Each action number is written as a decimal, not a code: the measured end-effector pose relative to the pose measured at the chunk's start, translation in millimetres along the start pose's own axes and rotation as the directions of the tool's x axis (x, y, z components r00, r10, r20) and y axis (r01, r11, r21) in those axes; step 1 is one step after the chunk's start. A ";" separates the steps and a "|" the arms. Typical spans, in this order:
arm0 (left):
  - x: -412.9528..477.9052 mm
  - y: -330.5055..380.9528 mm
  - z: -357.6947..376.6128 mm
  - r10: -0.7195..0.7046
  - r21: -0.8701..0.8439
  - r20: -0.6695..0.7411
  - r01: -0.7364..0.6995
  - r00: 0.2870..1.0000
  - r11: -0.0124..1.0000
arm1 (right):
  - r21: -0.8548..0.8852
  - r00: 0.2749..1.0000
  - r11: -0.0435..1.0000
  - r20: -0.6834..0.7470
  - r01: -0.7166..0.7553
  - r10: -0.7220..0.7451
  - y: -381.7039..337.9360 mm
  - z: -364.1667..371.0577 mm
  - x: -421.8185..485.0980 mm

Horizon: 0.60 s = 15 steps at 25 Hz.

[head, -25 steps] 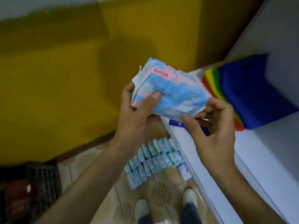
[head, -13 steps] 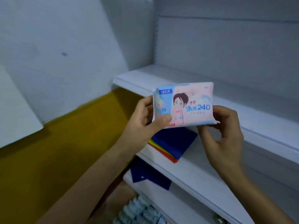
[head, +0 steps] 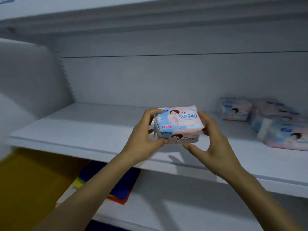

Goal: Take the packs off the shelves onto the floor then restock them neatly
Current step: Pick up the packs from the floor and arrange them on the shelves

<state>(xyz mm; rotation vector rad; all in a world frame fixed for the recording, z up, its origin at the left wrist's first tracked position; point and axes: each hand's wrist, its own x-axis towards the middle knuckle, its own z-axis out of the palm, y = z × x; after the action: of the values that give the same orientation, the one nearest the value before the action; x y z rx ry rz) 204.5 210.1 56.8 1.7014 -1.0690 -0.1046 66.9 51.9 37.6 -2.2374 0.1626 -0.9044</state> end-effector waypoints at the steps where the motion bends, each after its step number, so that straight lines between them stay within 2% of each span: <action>1: 16.5 -1.8 17.2 -0.002 -0.005 0.013 0.002 1.000 1.000 | -0.066 1.000 0.998 -0.021 -0.009 0.007 13.3 -14.3 4.9; 5: 78.4 -9.4 93.2 -0.063 -0.070 0.078 0.068 0.995 0.995 | -0.343 0.986 0.939 -0.162 -0.020 -0.038 69.1 -86.6 26.1; 10: 127.5 -30.9 174.2 -0.185 -0.241 0.134 0.213 0.974 0.947 | -0.578 0.961 0.813 -0.259 -0.075 -0.096 132.7 -166.4 50.8; 11: 135.5 -32.3 185.8 -0.205 -0.254 0.147 0.237 0.968 0.938 | -0.580 0.962 0.802 -0.271 -0.143 -0.024 139.8 -176.6 54.2; 13: 150.9 -32.3 207.9 -0.238 -0.296 0.197 0.289 0.951 0.910 | -0.548 0.944 0.774 -0.254 -0.318 0.209 155.4 -189.9 59.4; 15: 161.5 -29.2 226.7 -0.250 -0.321 0.240 0.319 0.938 0.892 | -0.557 0.917 0.730 -0.216 -0.397 0.334 168.1 -192.5 60.6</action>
<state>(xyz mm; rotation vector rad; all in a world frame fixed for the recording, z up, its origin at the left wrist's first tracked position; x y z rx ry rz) 194.5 -64.7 4.8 1.5233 -0.8659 -0.6294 10.4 -203.7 58.6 -2.5731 1.0343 -0.8131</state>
